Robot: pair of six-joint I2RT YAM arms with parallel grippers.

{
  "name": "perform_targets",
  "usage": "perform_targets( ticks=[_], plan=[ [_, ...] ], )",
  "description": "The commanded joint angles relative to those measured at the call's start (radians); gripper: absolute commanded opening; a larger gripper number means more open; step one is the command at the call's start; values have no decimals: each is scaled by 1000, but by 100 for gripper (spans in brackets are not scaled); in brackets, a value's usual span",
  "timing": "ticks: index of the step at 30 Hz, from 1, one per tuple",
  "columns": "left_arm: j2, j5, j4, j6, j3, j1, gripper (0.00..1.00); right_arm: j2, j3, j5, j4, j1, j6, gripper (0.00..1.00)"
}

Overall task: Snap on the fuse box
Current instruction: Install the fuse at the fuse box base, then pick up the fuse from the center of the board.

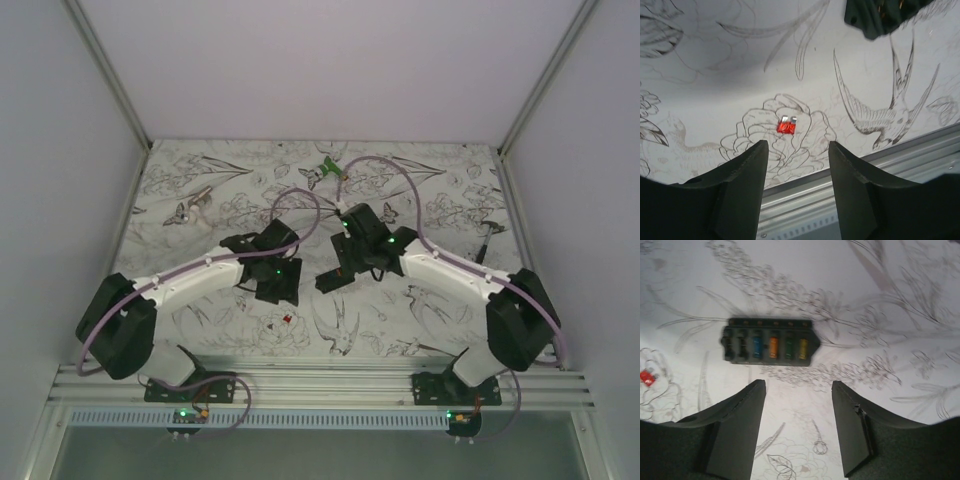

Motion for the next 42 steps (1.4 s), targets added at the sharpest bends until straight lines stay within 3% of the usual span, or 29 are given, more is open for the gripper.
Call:
perform_targets(
  ticks=[1,5,8,27,42],
  plan=[
    [43,-65,-122,52,28,-65,55,-84,-92,66,88,-52,68,66],
    [113,-79,-137,62,55,-94,55,-150,-175,97,137,-91,116,82],
    [151,-65,-137,63,68,-97,54,-181,-215,104,154,-114,133,86],
    [268,-76,-152,74,92,-106,40,-165,-239,77,180,-131,133,88],
    [326,-91,-148,39,105,-138,35,-162,-244,66,178,-130,137,88]
  ],
)
